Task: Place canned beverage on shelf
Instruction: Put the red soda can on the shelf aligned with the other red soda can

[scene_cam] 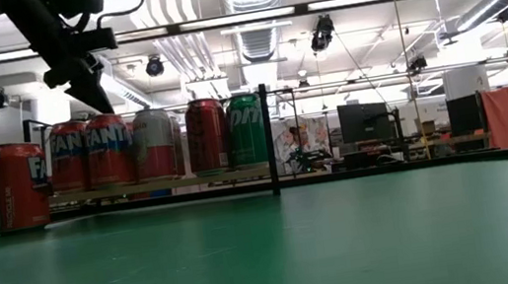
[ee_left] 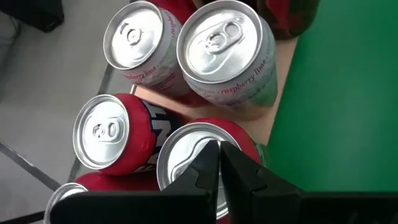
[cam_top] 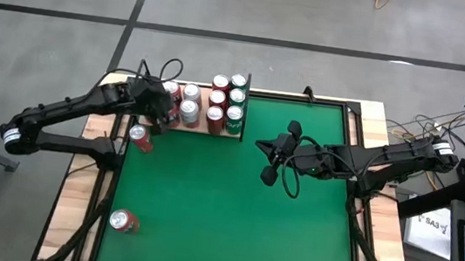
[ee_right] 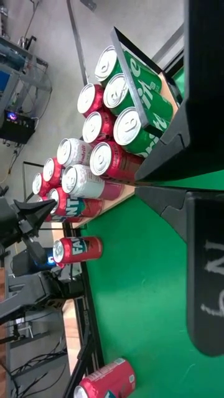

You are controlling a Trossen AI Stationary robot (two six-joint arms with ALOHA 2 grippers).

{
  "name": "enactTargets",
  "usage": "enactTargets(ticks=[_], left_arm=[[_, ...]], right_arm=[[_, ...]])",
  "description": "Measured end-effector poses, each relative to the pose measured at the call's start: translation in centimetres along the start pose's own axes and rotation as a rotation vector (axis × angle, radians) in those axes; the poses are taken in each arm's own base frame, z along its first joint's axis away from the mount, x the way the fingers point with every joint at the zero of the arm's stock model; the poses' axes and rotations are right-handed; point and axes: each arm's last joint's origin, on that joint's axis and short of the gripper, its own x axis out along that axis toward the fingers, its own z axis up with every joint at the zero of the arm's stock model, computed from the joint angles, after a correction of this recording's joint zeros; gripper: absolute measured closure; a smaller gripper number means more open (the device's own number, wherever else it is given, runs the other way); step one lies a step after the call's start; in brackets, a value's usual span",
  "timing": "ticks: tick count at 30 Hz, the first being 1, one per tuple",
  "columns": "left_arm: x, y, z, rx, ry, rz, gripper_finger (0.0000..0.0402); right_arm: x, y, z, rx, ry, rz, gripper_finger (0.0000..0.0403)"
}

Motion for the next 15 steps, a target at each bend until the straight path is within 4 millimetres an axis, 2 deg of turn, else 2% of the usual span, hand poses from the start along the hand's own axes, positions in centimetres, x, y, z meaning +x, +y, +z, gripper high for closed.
enactTargets(ticks=[9, 15], left_arm=[[-0.4, 0.0, -0.2, 0.056, 0.003, 0.002, 0.0402], [-2.4, 0.4, -0.4, 0.011, 0.026, -0.004, 0.0402]], right_arm=[[0.0, 0.0, 0.0, 0.002, 0.0, 0.0, 0.039], [0.0, 0.0, 0.0, 0.0, 0.0, 0.0, 0.039]])
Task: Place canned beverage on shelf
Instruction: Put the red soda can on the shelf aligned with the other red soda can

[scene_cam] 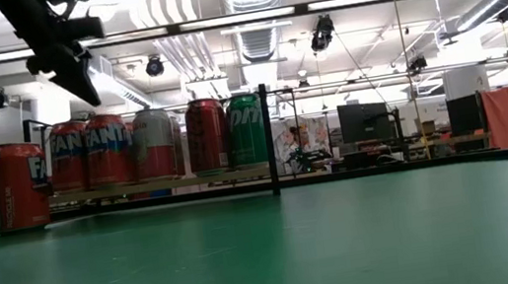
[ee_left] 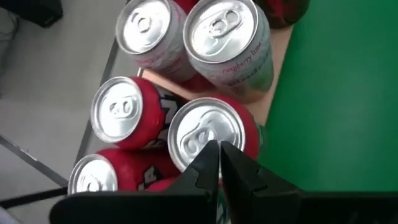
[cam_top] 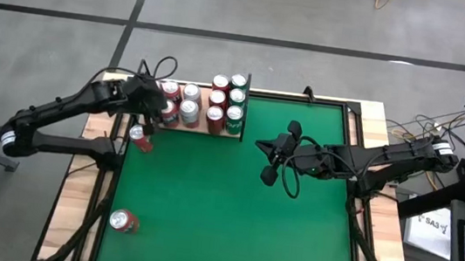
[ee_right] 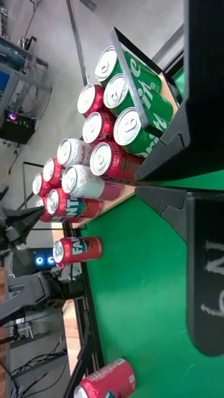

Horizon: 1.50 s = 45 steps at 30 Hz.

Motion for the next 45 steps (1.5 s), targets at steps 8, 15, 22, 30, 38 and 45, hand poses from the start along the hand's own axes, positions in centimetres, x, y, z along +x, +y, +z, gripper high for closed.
enactTargets(ticks=[8, 15, 22, 30, 38, 45], left_arm=[[-0.4, -0.8, -0.8, 0.008, -0.021, -0.168, 0.0402], [0.7, -0.9, -0.9, -0.014, 0.041, -0.137, 0.0402], [0.8, -0.6, -1.0, -0.024, 0.091, -0.033, 0.0402], [0.8, -0.6, -0.9, -0.049, 0.086, -0.03, 0.0402], [1.1, 0.0, 0.6, -0.163, -0.053, 0.021, 0.0402], [1.9, 0.0, 1.0, -0.167, -0.038, 0.016, 0.0402]], right_arm=[[0.0, 0.0, 0.0, 0.0, 0.0, 0.0, 0.039], [0.0, 0.0, 0.0, 0.0, 0.0, 0.0, 0.039], [0.0, 0.0, 0.0, -0.001, 0.0, 0.0, 0.039], [0.0, 0.0, 0.0, -0.001, 0.0, 0.0, 0.039], [0.0, 0.0, 0.0, 0.0, 0.0, 0.0, 0.039], [0.0, 0.0, 0.0, -0.001, 0.0, 0.001, 0.039]])
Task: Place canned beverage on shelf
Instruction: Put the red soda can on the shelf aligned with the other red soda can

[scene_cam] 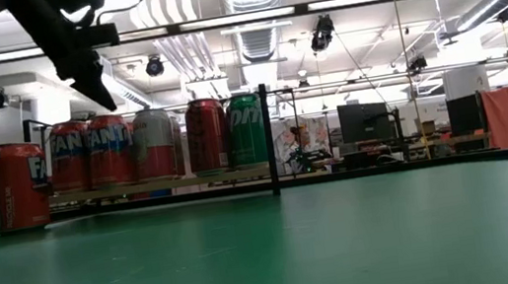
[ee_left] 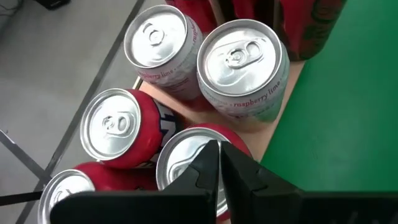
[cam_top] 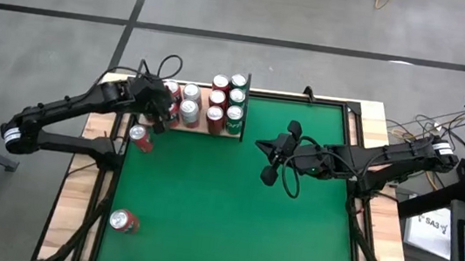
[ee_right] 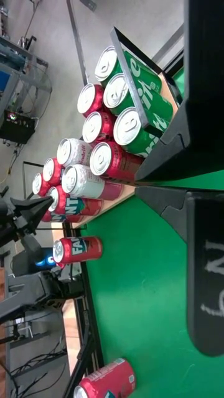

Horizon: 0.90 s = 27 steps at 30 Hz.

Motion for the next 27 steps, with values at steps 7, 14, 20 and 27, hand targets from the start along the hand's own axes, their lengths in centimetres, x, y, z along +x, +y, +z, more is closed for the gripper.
enactTargets(ticks=[7, 14, 20, 27], left_arm=[[1.03, -0.19, 0.23, 0.019, 0.04, -0.01, 0.0402], [0.95, -0.23, 0.22, 0.055, 0.035, -0.024, 0.0402], [0.66, -0.24, 0.08, 0.126, 0.027, -0.039, 0.0402], [0.21, -0.16, -0.02, 0.168, 0.008, -0.035, 0.0402]], right_arm=[[0.0, 0.0, -0.02, 0.0, 0.001, 0.0, 0.039], [0.0, 0.0, -0.02, -0.001, 0.001, 0.0, 0.039], [0.01, 0.0, -0.03, 0.0, 0.001, 0.0, 0.039], [0.01, 0.0, -0.05, -0.001, 0.002, 0.0, 0.039]])
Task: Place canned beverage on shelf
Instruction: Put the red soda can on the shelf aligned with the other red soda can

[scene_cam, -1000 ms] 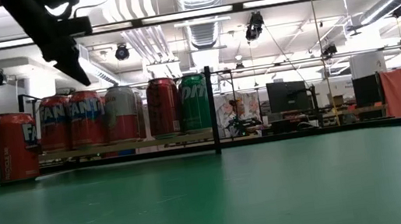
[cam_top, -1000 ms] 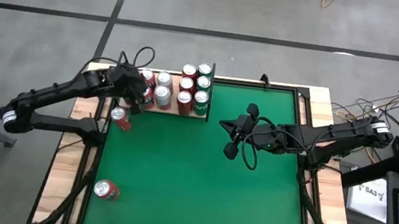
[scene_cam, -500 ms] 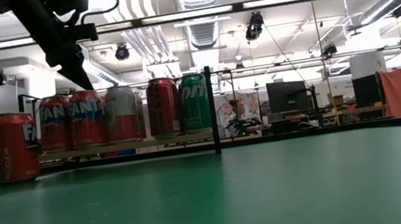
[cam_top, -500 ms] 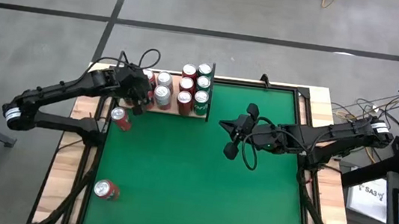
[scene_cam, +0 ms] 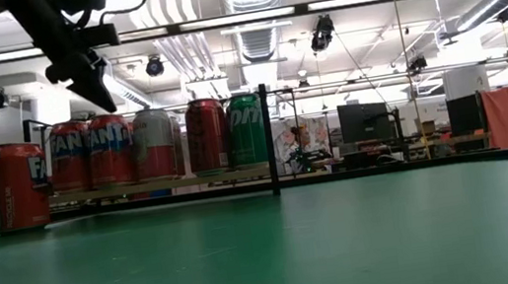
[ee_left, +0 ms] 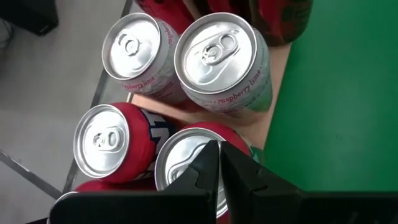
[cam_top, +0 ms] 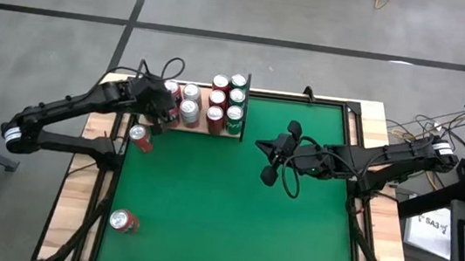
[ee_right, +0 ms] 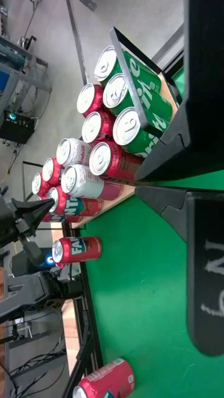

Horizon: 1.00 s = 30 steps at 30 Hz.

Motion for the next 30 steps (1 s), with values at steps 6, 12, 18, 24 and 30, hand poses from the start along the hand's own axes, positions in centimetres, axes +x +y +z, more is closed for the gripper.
enactTargets(ticks=[6, 12, 18, 24, 30], left_arm=[[-0.7, 0.1, -0.2, -0.007, -0.028, 0.012, 0.0402], [-2.2, -0.1, -0.6, -0.074, -0.055, -0.071, 0.0402], [-2.7, -0.7, -1.5, -0.157, -0.023, -0.207, 0.0402], [-3.1, -1.3, -1.3, -0.249, -0.032, -0.241, 0.0402], [-3.7, -3.2, -0.6, -0.282, -0.049, -0.27, 0.0402]], right_arm=[[0.0, 0.0, 0.0, 0.0, 0.0, 0.0, 0.039], [0.0, 0.0, 0.0, 0.0, 0.0, 0.0, 0.039], [0.0, 0.0, 0.0, 0.0, 0.0, 0.0, 0.039], [0.0, 0.0, 0.0, 0.0, 0.0, 0.0, 0.039], [0.0, 0.0, 0.0, 0.002, 0.001, 0.0, 0.039]])
